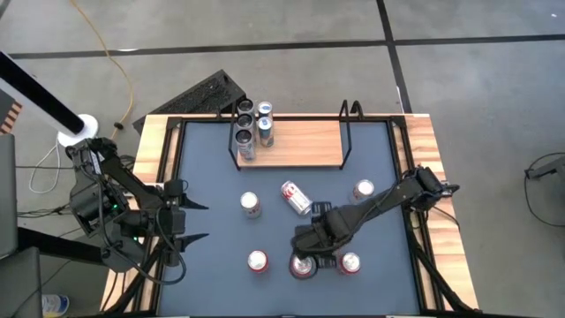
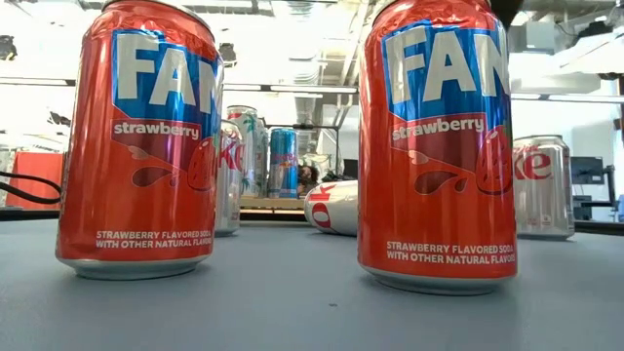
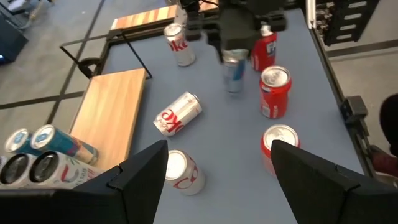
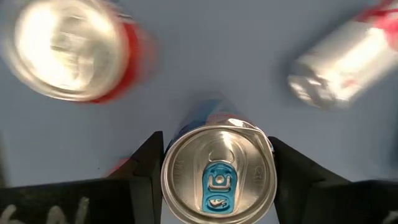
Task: Place canned beverage on shelf
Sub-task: Put the blue soda can aligned with the other blue soda cans on the shelf
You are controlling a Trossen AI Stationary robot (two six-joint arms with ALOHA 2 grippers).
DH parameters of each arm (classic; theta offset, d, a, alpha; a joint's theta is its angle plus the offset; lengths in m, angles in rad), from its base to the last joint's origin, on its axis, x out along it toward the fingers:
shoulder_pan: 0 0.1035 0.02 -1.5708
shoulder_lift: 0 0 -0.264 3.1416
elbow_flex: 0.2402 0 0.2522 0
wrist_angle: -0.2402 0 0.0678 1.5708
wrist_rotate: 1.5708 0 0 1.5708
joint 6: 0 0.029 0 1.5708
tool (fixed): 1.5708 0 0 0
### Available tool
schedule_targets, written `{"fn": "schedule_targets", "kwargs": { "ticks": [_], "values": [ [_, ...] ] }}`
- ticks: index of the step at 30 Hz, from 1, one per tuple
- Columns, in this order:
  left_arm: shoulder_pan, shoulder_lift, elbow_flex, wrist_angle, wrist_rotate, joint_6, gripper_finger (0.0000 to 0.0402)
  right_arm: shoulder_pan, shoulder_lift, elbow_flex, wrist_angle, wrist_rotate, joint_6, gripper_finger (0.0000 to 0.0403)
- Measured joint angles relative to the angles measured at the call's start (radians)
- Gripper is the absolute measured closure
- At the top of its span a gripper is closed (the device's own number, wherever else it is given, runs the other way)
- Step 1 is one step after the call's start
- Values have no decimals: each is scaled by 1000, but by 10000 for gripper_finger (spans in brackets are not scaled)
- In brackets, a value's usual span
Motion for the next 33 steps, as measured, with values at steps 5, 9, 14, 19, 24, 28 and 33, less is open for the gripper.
{"fn": "schedule_targets", "kwargs": {
  "ticks": [5,9,14,19,24,28,33],
  "values": [
    [0,0,0,0,33,1,127,-53,0,80,-24,1,-103,211],
    [0,0,0,0,33,14,127,-113,0,163,-28,4,-224,211],
    [0,0,0,0,33,46,127,-232,0,266,-7,51,-378,211],
    [0,0,0,-1,50,69,127,-376,0,284,33,51,-519,211],
    [0,0,0,-11,65,94,127,-507,24,284,93,39,-630,211],
    [0,-1,0,-37,69,99,127,-575,49,284,150,17,-709,211],
    [0,-1,0,-58,68,99,127,-628,67,281,187,-36,-760,211]
  ]
}}
